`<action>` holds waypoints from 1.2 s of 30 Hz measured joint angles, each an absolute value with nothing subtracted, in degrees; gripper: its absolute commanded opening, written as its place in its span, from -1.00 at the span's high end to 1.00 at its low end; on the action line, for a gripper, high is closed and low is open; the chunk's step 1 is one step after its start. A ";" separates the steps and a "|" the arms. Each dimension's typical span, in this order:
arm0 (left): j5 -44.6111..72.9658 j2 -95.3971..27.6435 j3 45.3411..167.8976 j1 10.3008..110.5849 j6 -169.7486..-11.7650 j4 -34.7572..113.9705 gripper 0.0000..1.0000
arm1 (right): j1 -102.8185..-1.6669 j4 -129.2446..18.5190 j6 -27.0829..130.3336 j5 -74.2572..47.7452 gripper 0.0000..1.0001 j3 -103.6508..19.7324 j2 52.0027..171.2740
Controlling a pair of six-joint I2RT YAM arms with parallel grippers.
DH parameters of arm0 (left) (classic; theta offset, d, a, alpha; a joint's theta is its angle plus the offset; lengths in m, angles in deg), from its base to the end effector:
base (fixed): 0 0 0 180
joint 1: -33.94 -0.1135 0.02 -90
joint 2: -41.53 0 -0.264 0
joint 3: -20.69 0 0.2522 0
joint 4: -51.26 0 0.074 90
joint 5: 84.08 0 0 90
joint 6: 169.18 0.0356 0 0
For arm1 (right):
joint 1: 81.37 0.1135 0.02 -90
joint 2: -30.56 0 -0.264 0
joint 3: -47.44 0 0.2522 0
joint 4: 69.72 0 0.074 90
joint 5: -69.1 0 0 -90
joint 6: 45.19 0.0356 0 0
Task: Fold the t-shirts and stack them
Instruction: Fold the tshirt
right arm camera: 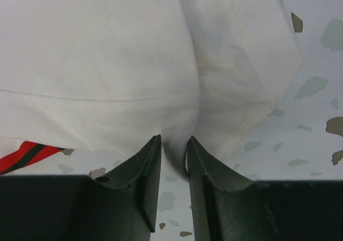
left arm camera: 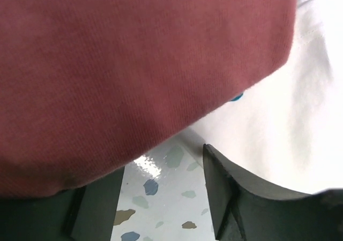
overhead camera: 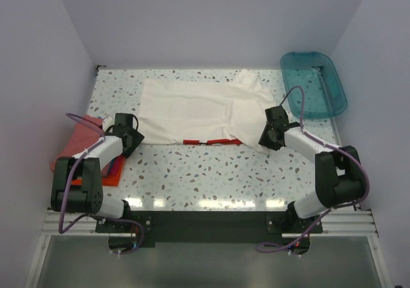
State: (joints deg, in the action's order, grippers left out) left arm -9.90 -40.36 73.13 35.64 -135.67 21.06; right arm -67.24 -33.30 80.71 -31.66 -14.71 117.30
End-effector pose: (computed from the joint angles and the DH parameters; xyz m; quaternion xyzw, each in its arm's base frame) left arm 0.2572 0.0021 0.1574 -0.4718 0.8322 -0.0100 0.2911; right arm 0.2801 0.0636 0.1768 0.2051 0.9421 0.0231 0.2642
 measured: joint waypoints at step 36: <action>-6.95 -27.40 69.45 37.04 -136.15 14.11 1.00 | -90.15 -22.16 75.88 -19.47 0.55 -7.54 98.48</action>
State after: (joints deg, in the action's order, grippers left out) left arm -6.95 -27.40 69.45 37.04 -136.15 14.11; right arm -90.15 -22.16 75.88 -19.47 -7.54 98.48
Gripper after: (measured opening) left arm 0.026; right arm 0.109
